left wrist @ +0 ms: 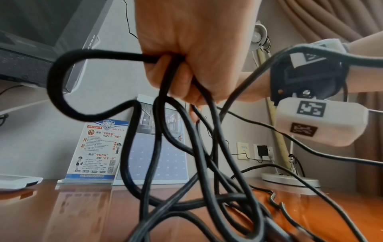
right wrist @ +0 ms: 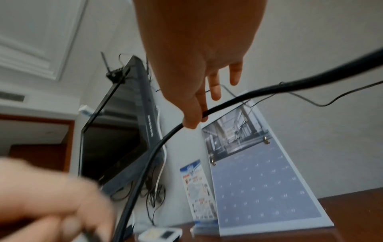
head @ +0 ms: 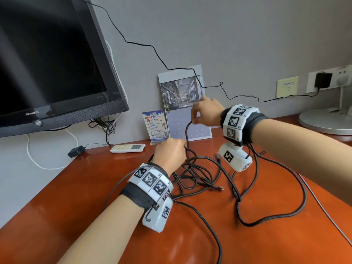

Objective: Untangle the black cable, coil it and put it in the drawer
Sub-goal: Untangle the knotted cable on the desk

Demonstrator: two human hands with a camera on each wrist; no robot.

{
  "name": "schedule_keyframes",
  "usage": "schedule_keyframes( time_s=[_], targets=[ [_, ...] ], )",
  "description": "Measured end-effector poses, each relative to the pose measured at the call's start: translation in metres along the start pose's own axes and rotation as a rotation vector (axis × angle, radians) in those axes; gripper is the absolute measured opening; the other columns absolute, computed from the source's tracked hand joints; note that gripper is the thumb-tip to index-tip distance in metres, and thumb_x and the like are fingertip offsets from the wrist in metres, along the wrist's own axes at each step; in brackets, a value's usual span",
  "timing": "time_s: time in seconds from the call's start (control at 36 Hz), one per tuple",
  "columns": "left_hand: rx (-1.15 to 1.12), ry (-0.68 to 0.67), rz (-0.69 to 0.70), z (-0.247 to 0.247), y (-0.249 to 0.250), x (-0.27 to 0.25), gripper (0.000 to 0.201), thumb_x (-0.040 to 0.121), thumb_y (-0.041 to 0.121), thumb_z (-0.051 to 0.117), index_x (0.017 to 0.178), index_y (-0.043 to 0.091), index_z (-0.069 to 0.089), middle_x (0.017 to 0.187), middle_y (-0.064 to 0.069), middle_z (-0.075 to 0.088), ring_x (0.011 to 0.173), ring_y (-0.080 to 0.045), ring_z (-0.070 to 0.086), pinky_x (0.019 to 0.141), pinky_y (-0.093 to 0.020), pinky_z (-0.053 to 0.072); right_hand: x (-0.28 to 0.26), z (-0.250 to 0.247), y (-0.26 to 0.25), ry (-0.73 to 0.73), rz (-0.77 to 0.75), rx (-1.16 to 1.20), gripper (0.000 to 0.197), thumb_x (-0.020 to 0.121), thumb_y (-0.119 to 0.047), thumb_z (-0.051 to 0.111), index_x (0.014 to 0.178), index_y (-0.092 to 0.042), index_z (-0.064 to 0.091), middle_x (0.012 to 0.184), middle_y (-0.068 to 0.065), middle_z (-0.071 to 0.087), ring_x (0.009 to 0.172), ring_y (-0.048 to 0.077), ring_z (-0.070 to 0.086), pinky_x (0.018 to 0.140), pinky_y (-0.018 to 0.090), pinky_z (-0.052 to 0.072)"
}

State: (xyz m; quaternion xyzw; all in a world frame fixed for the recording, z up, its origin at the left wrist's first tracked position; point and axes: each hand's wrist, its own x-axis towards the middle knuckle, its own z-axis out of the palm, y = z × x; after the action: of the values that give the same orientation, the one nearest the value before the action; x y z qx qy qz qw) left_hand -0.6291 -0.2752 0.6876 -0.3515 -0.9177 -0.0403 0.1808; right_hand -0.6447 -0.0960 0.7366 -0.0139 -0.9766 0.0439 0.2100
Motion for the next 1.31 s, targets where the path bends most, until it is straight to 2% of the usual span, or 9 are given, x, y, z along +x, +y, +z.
schedule_keyframes(
  time_s=[0.06, 0.11, 0.33, 0.47, 0.61, 0.89, 1.06, 1.19, 1.31],
  targets=[
    [-0.008, -0.004, 0.000, 0.000, -0.001, 0.001, 0.031, 0.092, 0.007, 0.039, 0.110, 0.012, 0.065, 0.094, -0.016, 0.066, 0.090, -0.036, 0.062, 0.066, -0.036, 0.044, 0.002, -0.012, 0.009, 0.087, 0.108, 0.041, 0.007, 0.086, -0.032, 0.064, 0.079, -0.032, 0.065, 0.111, -0.001, 0.060, 0.113, 0.027, 0.042, 0.096, 0.040, 0.036],
    [-0.022, -0.001, -0.007, 0.001, -0.002, 0.000, 0.033, 0.093, 0.007, 0.039, 0.112, 0.013, 0.065, 0.096, -0.015, 0.066, 0.091, -0.035, 0.062, 0.067, -0.035, 0.044, 0.003, -0.022, 0.017, 0.158, 0.206, 0.060, 0.009, 0.088, -0.026, 0.061, 0.090, -0.025, 0.070, 0.103, 0.000, 0.060, 0.116, 0.027, 0.040, 0.095, 0.039, 0.033],
    [-0.160, 0.054, -0.017, -0.006, -0.001, 0.001, 0.036, 0.095, 0.009, 0.039, 0.118, 0.015, 0.065, 0.104, -0.015, 0.068, 0.098, -0.034, 0.062, 0.076, -0.036, 0.049, -0.003, -0.039, 0.045, 0.263, 0.531, 0.038, 0.025, 0.088, -0.016, 0.047, 0.100, -0.015, 0.069, 0.112, 0.013, 0.060, 0.115, 0.030, 0.041, 0.092, 0.037, 0.031],
    [-0.234, 0.073, 0.112, -0.012, 0.005, 0.001, 0.035, 0.094, 0.009, 0.041, 0.116, 0.014, 0.067, 0.092, -0.017, 0.071, 0.089, -0.033, 0.064, 0.073, -0.033, 0.047, -0.013, -0.048, 0.057, 0.198, 0.708, 0.007, 0.016, 0.086, -0.015, 0.045, 0.093, -0.010, 0.059, 0.118, 0.017, 0.054, 0.119, 0.034, 0.039, 0.099, 0.042, 0.031],
    [-0.145, -0.027, 0.251, -0.017, 0.000, -0.003, 0.034, 0.096, 0.012, 0.041, 0.119, 0.018, 0.065, 0.085, -0.014, 0.070, 0.079, -0.031, 0.064, 0.074, -0.037, 0.052, -0.027, -0.056, 0.082, 0.185, 0.857, 0.000, 0.022, 0.092, -0.019, 0.047, 0.103, -0.003, 0.057, 0.119, 0.021, 0.058, 0.117, 0.036, 0.047, 0.102, 0.044, 0.032],
    [-0.208, -0.009, 0.177, -0.003, -0.018, -0.003, 0.033, 0.097, 0.012, 0.040, 0.118, 0.018, 0.066, 0.079, -0.010, 0.070, 0.058, -0.019, 0.053, 0.059, -0.029, 0.048, -0.069, -0.065, 0.125, 0.058, 1.052, -0.227, 0.033, 0.090, -0.016, 0.050, 0.120, -0.004, 0.055, 0.123, 0.022, 0.050, 0.120, 0.035, 0.041, 0.103, 0.044, 0.026],
    [-0.265, 0.065, 0.117, -0.003, -0.023, 0.009, 0.034, 0.097, 0.013, 0.038, 0.114, 0.019, 0.066, 0.066, -0.002, 0.063, 0.051, -0.013, 0.049, 0.049, -0.026, 0.037, -0.068, -0.072, 0.106, 0.013, 0.866, -0.241, 0.042, 0.091, -0.022, 0.052, 0.126, 0.000, 0.049, 0.131, 0.021, 0.044, 0.123, 0.033, 0.039, 0.102, 0.043, 0.032],
    [-0.376, 0.188, 0.021, -0.012, -0.028, 0.021, 0.033, 0.096, 0.010, 0.039, 0.106, 0.018, 0.069, 0.053, 0.006, 0.050, 0.043, -0.011, 0.040, 0.044, -0.026, 0.028, -0.082, -0.081, 0.045, -0.446, 0.435, 0.520, 0.050, 0.099, -0.050, 0.029, 0.115, -0.014, 0.059, 0.105, 0.001, 0.068, 0.099, 0.019, 0.061, 0.095, 0.039, 0.042],
    [-0.483, 0.294, -0.057, -0.022, -0.033, 0.034, 0.031, 0.096, 0.007, 0.040, 0.103, 0.012, 0.070, 0.054, 0.007, 0.050, 0.044, -0.010, 0.039, 0.045, -0.024, 0.027, -0.093, -0.073, 0.001, -0.641, 0.202, 0.441, 0.046, 0.094, -0.057, 0.034, 0.103, -0.019, 0.058, 0.095, -0.003, 0.073, 0.084, 0.007, 0.067, 0.086, 0.033, 0.048]
  ],
)
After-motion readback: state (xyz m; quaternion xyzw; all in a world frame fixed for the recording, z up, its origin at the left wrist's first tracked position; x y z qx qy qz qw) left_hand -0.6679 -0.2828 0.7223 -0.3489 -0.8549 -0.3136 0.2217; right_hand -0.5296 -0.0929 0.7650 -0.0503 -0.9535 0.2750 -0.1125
